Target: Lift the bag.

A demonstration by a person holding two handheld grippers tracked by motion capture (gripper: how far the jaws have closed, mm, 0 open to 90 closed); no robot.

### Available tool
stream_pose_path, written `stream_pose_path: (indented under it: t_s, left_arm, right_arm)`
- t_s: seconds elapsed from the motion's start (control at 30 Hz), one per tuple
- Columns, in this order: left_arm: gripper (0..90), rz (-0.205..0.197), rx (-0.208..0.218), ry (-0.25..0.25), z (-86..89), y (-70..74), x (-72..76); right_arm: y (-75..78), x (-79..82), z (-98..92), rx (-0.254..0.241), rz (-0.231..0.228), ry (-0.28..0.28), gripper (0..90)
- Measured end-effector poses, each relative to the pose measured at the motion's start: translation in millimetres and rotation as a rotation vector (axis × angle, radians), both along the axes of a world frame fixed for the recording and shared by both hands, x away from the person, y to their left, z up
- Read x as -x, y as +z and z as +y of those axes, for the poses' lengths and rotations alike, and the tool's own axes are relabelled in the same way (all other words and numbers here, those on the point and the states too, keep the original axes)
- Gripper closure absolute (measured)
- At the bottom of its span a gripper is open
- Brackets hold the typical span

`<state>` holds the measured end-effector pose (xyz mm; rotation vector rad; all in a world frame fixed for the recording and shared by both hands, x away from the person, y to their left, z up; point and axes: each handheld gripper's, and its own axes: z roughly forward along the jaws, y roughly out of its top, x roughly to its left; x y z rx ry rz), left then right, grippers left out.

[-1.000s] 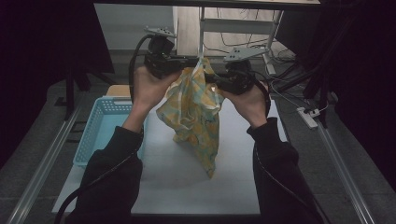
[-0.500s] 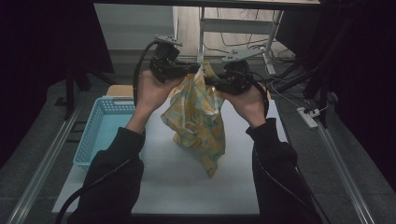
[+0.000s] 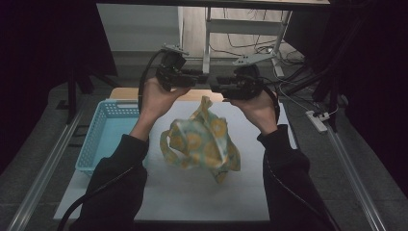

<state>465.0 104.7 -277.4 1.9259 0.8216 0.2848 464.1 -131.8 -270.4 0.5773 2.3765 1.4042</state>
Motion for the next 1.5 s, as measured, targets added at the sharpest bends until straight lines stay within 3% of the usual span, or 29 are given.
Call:
stream_pose_path:
  t_s: [0.33, 0.43, 0.63, 0.93, 1.5]
  left_arm:
    - [29.4, -0.075, -0.017, 0.002, 14.5, -14.8, 12.9]
    - [22.2, -0.070, -0.036, 0.015, 17.6, -22.1, 18.3]
    - [11.1, -0.034, -0.024, 0.021, 26.6, -36.7, 25.4]
    - [4.3, -0.025, -0.064, 0.048, 39.9, -57.7, 39.7]
    - [0.0, -0.004, -0.027, 0.066, 73.3, -93.1, 71.9]
  right_arm:
    - [-15.1, 4.5, -9.8, -0.021, 0.016, -0.001, 37.7]
    - [-20.8, 6.4, -12.8, -0.028, 0.018, -0.006, 30.6]
    - [-34.4, 9.4, -19.2, -0.029, 0.024, -0.023, 22.1]
    - [-51.9, 13.4, -29.4, -0.032, 0.046, -0.039, 15.5]
    - [-84.1, 27.4, -50.0, -0.030, 0.075, -0.062, 6.7]
